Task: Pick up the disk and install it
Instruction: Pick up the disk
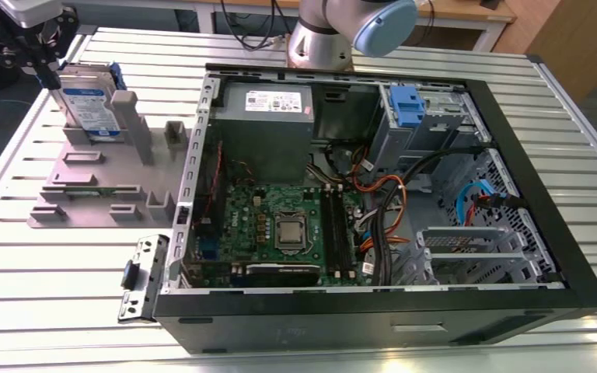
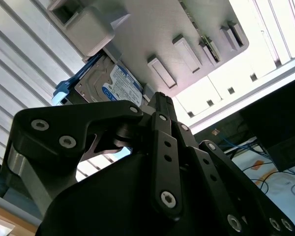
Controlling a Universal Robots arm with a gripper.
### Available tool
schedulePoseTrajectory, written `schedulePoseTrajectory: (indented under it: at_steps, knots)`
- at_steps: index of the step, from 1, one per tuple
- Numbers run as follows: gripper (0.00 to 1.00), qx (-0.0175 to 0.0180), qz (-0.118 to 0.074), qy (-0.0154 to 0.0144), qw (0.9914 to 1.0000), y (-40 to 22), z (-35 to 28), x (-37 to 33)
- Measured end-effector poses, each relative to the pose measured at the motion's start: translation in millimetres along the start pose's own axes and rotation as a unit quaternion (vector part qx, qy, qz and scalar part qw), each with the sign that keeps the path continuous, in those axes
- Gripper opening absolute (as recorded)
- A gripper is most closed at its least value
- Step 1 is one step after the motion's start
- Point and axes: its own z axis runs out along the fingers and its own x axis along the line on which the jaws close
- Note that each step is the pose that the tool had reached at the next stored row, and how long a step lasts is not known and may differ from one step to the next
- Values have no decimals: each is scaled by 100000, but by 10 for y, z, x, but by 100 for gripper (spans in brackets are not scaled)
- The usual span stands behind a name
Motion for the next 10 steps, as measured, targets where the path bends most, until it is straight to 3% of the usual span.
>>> schedulePoseTrajectory:
  at_steps: [10]
  knots:
    - [10,-17,-661,27,99998,0,0,0]
